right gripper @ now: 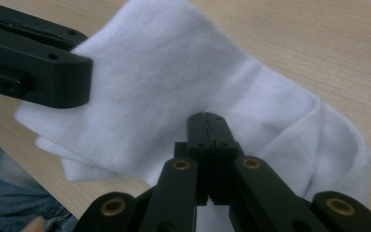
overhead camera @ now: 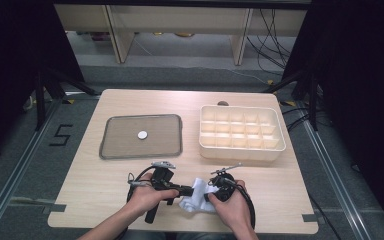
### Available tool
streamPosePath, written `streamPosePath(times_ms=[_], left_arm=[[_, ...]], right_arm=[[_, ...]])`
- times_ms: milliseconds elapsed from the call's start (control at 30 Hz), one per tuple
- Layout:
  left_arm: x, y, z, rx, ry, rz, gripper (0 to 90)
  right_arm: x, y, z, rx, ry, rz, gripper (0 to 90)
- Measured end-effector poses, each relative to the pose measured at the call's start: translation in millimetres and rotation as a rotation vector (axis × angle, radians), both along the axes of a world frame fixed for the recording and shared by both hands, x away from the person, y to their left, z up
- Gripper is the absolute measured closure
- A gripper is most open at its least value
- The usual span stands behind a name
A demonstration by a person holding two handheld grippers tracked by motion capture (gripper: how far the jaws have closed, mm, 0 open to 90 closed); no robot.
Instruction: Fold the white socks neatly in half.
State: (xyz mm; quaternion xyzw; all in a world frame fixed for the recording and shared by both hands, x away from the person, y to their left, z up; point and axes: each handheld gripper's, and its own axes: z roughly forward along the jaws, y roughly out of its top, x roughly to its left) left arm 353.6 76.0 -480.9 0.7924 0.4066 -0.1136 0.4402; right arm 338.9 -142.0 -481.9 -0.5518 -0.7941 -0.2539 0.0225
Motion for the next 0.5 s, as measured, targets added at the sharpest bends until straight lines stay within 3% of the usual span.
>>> streamPosePath(times_ms=[33, 133, 167, 333, 433, 500], left_arm=[[0.0, 0.2, 0.1, 0.001, -0.001, 0.0, 84.7], [1.0, 0.1, -2.5, -0.049, 0.002, -0.015, 84.7], [1.1, 0.1, -2.4, -0.05, 0.003, -0.018, 84.7], [0.6, -0.7, -1.1, -0.052, -0.005, -0.02, 84.8], [-0.3, -0.8, 1.0, -0.033, -0.016, -0.01, 84.8], [0.4, -1.0, 0.4, -0.059, -0.019, -0.018, 84.8]], right_arm=[[0.0, 0.5, 0.0, 0.0, -0.002, 0.0, 90.0], [0.6, 0.7, -0.8, 0.006, -0.018, 0.017, 89.9], [0.2, 1.5, -0.3, 0.0, -0.004, 0.003, 89.9], [0.4, 0.5, -1.1, 0.01, -0.027, 0.031, 89.6], [0.9, 1.6, -2.2, -0.015, -0.023, 0.018, 89.3], [0.9, 4.0, -2.3, 0.008, -0.029, 0.014, 89.0]])
